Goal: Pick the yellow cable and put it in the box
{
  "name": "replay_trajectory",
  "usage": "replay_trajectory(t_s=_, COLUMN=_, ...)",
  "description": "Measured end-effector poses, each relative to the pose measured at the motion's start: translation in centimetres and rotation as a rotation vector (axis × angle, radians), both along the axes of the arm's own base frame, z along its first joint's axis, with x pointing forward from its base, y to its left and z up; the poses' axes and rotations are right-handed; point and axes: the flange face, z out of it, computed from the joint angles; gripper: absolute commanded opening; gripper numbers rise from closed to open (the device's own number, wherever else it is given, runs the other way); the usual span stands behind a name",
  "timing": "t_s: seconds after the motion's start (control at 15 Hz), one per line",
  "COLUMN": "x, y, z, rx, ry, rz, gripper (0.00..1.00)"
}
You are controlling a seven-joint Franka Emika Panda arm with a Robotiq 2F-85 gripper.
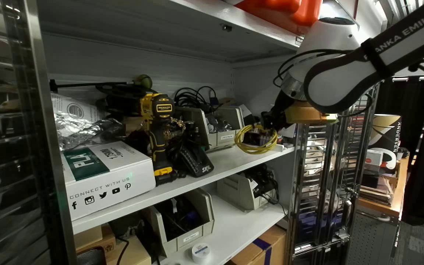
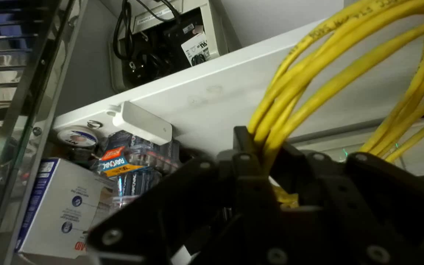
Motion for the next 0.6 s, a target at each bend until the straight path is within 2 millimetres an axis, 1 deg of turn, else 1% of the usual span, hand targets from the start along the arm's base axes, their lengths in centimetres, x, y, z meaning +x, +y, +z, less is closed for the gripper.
replay_trajectory(t_s=0.13, x=-0.6, y=-0.2, z=0.9, rx=0.018, ry=-0.06, rz=0.005, gripper=0.09)
replay_trajectory(t_s=0.27, x=-0.3, y=-0.3, z=1.4, rx=0.057, ry=-0.123, rz=-0.005, gripper=0.08)
replay_trajectory(t_s=0.4, x=0.6, y=-0.6, z=0.9, rx=0.111, ry=-0.164, rz=-0.027, gripper=0.08)
replay_trajectory(t_s=0.6, x=3.3, y=-0.7, z=-0.5, rx=0.187, ry=-0.211, rz=-0.066, gripper=0.08)
